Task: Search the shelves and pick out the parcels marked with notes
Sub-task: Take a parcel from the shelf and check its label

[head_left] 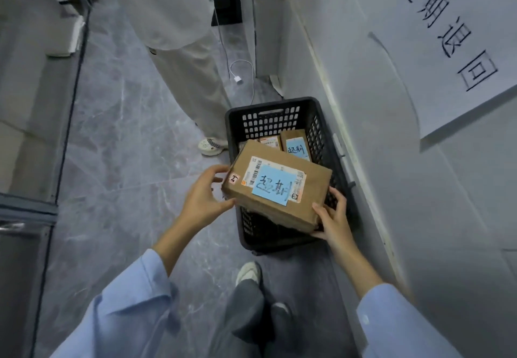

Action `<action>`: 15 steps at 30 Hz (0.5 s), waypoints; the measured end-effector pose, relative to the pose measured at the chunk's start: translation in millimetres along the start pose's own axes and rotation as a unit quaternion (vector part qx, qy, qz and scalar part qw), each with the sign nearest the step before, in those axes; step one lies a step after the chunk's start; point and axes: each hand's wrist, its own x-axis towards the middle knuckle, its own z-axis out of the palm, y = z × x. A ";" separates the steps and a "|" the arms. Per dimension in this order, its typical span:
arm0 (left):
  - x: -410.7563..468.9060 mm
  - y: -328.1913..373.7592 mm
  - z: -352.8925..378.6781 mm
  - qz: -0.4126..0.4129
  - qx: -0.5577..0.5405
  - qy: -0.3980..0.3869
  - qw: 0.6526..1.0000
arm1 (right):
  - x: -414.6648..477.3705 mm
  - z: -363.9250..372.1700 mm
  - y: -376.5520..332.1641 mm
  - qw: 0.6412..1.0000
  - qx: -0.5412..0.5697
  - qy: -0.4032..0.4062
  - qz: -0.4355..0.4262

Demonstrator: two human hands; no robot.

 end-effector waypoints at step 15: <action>112.3 -60.4 26.4 0.150 0.353 -0.057 0.922 | 104.6 67.1 97.6 0.940 0.091 0.326 0.038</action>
